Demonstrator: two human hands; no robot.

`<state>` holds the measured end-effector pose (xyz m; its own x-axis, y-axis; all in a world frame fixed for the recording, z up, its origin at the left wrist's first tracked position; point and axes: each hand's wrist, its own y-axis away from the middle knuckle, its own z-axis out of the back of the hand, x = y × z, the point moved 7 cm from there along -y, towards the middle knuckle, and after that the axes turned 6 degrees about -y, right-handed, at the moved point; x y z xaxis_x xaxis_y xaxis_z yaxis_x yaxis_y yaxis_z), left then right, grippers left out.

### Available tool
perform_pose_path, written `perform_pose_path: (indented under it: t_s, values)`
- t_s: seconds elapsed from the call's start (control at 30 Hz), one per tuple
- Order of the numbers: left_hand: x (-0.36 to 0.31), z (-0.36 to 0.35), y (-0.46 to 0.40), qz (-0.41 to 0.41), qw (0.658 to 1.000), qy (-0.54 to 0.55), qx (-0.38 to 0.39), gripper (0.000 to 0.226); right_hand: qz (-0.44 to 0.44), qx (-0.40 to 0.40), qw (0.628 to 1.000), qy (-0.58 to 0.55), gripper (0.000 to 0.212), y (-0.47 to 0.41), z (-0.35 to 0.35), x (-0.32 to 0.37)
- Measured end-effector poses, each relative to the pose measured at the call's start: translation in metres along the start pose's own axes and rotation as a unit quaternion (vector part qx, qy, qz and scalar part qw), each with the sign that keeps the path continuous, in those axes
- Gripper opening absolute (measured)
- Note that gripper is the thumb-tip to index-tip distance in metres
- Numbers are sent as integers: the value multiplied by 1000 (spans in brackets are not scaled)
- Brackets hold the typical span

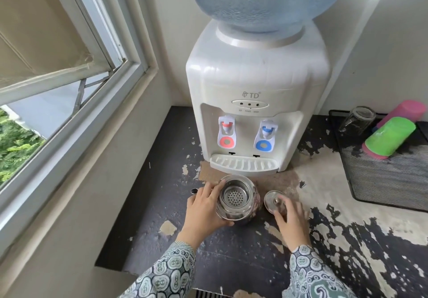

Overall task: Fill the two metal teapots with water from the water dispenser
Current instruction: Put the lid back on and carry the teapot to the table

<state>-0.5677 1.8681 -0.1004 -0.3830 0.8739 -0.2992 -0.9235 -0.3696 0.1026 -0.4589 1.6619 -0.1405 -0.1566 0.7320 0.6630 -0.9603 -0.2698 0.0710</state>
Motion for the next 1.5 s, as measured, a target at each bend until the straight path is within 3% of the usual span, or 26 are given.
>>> perform_pose_path:
  t_s: [0.23, 0.33, 0.43, 0.5, 0.63, 0.7, 0.9, 1.17, 1.3, 1.5]
  values:
    - [1, 1, 0, 17, 999, -6, 34, 106, 43, 31, 998, 41, 24, -20, -4, 1]
    - [-1, 2, -2, 21, 999, -7, 43, 107, 43, -13, 998, -47, 12, -26, 10, 9]
    - [0, 2, -1, 27, 999, -1, 38, 106, 96, -91, 975, -177, 15, -19, 32, 43]
    - [0, 1, -1, 29, 999, 8, 30, 105, 154, -70, 962, -216, 18, -13, 33, 74]
    - [1, -1, 0, 38, 998, 29, 34, 110, 239, 67, 960, -131, 24, -4, 2, 114]
    - [0, -2, 1, 38, 998, 30, 34, 111, 258, 100, 957, -85, 26, 2, -11, 119]
    - [-2, 1, -1, 31, 999, 18, 30, 112, 277, 92, 956, -5, 27, 4, -19, 123]
    - [-2, 0, -1, 27, 999, 19, 16, 109, 313, 107, 944, 12, 24, 3, -19, 131]
    - [-1, -2, -1, 28, 999, 16, 18, 110, 268, 155, 950, 46, 23, -2, -32, 124]
    - [0, -2, 0, 23, 999, 4, 33, 107, 239, 117, 963, 41, 25, -2, -31, 116]
